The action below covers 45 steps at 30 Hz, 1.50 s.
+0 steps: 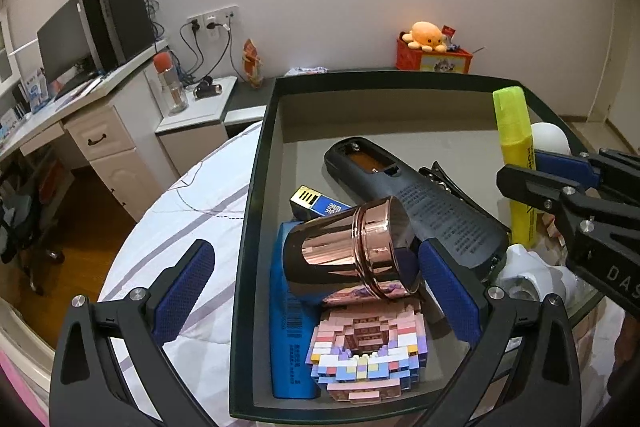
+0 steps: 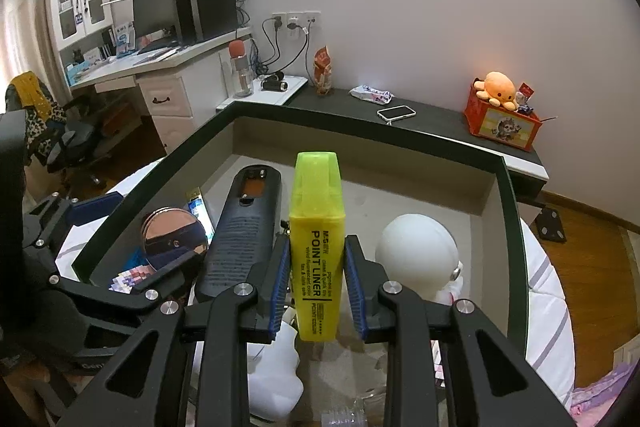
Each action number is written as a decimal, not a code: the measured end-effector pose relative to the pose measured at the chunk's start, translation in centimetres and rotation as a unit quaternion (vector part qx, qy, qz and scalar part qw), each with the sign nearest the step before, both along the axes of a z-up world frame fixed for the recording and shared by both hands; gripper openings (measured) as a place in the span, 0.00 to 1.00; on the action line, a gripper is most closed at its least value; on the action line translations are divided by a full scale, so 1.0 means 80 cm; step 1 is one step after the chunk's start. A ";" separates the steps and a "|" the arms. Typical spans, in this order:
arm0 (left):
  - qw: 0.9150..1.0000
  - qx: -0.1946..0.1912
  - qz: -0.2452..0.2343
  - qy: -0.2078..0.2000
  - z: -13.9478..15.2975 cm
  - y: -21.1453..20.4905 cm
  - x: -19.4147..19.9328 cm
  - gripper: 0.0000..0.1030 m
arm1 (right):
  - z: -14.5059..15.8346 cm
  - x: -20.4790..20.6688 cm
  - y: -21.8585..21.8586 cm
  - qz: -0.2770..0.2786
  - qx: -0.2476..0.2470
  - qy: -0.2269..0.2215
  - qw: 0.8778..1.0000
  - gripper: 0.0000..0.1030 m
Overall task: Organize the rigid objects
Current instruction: 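Open both tools to release the figure and highlighter into the box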
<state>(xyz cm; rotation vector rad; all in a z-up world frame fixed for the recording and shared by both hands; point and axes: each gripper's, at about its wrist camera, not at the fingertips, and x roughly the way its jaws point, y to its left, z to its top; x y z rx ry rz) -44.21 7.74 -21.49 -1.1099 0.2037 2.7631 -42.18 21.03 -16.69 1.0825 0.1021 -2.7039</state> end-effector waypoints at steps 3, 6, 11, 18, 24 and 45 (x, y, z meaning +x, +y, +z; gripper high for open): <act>1.000 0.004 -0.001 -0.001 -0.001 -0.001 0.000 1.00 | -0.002 -0.001 -0.001 -0.003 0.005 -0.001 1.000 0.27; 1.000 0.003 -0.001 0.001 -0.002 0.001 0.000 1.00 | -0.004 -0.003 0.001 -0.015 0.016 -0.003 1.000 0.27; 1.000 0.000 -0.002 0.000 -0.004 0.002 0.000 1.00 | 0.004 0.001 0.012 -0.027 -0.003 0.012 1.000 0.50; 1.000 0.002 -0.004 -0.004 -0.005 0.004 0.001 1.00 | 0.030 0.023 0.012 -0.029 -0.002 0.054 0.998 0.57; 1.000 0.003 -0.003 -0.003 -0.004 0.004 0.002 1.00 | 0.038 0.032 0.023 -0.044 0.001 0.059 0.997 0.57; 0.995 0.092 -0.050 0.006 0.033 -0.012 0.050 1.00 | 0.043 0.073 0.076 -0.098 -0.003 0.042 0.994 0.59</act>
